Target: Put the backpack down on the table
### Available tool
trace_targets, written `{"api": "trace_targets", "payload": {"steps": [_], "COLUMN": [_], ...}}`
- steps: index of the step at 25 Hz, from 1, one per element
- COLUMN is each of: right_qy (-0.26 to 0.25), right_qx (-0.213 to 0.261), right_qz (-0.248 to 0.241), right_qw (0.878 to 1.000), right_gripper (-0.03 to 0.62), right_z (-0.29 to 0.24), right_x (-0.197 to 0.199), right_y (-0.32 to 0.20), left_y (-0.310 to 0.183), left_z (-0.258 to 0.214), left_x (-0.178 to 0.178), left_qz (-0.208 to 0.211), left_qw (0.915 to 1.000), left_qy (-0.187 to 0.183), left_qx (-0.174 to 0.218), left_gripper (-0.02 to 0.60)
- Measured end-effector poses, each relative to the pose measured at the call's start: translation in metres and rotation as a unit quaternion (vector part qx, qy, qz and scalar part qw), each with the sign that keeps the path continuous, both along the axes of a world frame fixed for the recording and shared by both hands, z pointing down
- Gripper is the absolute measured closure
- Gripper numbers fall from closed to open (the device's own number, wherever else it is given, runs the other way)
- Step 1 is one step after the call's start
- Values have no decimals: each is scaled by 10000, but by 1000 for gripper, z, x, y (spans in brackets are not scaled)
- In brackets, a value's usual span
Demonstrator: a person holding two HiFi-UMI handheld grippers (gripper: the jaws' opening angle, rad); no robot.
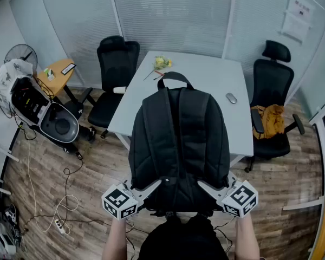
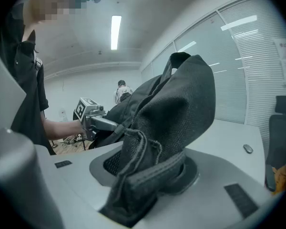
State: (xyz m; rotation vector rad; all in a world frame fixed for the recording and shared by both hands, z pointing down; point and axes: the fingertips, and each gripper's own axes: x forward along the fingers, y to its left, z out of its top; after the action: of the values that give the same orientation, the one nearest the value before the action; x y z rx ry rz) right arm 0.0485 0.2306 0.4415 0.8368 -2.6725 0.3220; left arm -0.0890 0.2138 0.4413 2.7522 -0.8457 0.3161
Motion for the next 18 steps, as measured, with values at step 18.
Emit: {"api": "trace_targets", "payload": {"steps": [18], "right_qy": [142], "right_qx": [83], "right_qz": [-91], "right_qw": [9998], "right_gripper": [425], "right_z": [-1], "right_x": [-28], "right_y": [5], "left_y": [6], "left_z": [-1], "left_x": [-28], "left_qz": [-169], "left_qw": [9998], "left_qy": [-19], "left_qx": [77], "left_gripper": [439]}}
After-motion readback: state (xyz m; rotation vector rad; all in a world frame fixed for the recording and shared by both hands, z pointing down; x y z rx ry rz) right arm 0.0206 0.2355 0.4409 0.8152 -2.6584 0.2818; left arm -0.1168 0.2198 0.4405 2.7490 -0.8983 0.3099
